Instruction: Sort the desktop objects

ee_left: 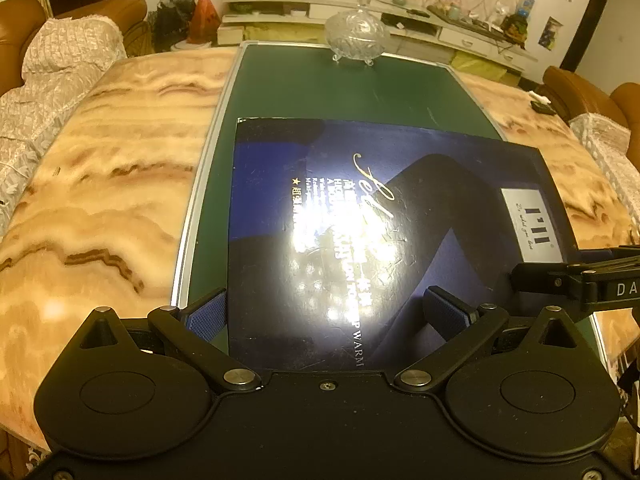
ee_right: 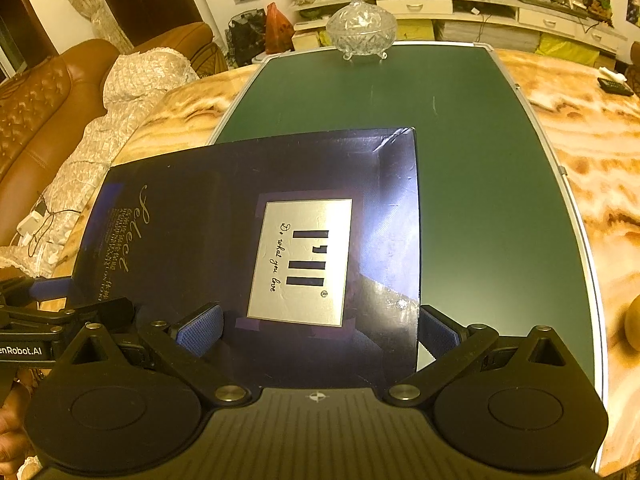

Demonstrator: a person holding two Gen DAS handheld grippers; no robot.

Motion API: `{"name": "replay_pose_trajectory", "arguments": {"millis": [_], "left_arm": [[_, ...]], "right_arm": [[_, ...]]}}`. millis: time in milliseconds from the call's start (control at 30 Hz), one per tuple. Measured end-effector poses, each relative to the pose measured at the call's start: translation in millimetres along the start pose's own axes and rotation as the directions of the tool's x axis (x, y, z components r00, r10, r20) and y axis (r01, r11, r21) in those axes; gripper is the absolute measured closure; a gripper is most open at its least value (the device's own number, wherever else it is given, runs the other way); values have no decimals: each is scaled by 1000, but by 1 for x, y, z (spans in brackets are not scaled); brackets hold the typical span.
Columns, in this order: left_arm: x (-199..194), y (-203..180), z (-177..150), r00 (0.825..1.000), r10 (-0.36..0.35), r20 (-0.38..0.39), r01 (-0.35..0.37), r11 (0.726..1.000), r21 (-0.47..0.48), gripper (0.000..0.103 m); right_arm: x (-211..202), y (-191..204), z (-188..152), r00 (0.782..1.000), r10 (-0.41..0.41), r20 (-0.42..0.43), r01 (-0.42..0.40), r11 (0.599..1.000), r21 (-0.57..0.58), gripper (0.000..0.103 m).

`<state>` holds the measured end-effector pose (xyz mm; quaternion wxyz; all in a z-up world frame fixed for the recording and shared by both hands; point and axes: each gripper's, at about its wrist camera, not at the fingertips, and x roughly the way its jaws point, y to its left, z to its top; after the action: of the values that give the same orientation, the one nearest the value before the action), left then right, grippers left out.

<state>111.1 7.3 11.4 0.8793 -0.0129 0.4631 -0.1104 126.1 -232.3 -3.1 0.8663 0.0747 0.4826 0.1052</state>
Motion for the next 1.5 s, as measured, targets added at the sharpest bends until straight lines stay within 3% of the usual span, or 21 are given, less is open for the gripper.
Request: {"name": "replay_pose_trajectory", "arguments": {"millis": [1500], "left_arm": [[-16,-4,-57,999,11,-33,-11,1000,24,0]], "right_arm": [[-9,2,-62,999,14,-35,-13,1000,20,0]]}}
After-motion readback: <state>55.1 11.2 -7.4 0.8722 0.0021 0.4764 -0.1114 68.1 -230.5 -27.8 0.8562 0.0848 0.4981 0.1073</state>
